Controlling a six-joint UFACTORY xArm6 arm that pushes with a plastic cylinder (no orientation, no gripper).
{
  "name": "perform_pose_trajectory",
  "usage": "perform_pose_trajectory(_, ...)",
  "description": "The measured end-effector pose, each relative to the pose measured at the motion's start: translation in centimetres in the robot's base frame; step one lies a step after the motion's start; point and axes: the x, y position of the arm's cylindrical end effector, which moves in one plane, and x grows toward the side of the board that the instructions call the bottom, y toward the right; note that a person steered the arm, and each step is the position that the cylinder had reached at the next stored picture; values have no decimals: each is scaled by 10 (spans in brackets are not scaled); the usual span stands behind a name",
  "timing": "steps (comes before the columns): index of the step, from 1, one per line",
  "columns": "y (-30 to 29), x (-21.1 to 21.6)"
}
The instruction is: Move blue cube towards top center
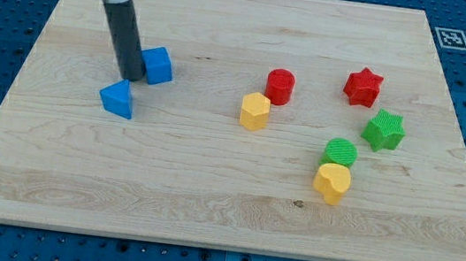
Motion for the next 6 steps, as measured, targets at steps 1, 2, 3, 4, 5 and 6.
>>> perform_pose_trajectory(1, 26, -7)
perform_pose_trajectory(2, 61, -8)
perform_pose_trajectory(3, 76, -23)
perform_pose_trajectory(4, 72, -42)
perform_pose_trajectory(5, 71, -52)
perform_pose_trajectory(6, 48, -60)
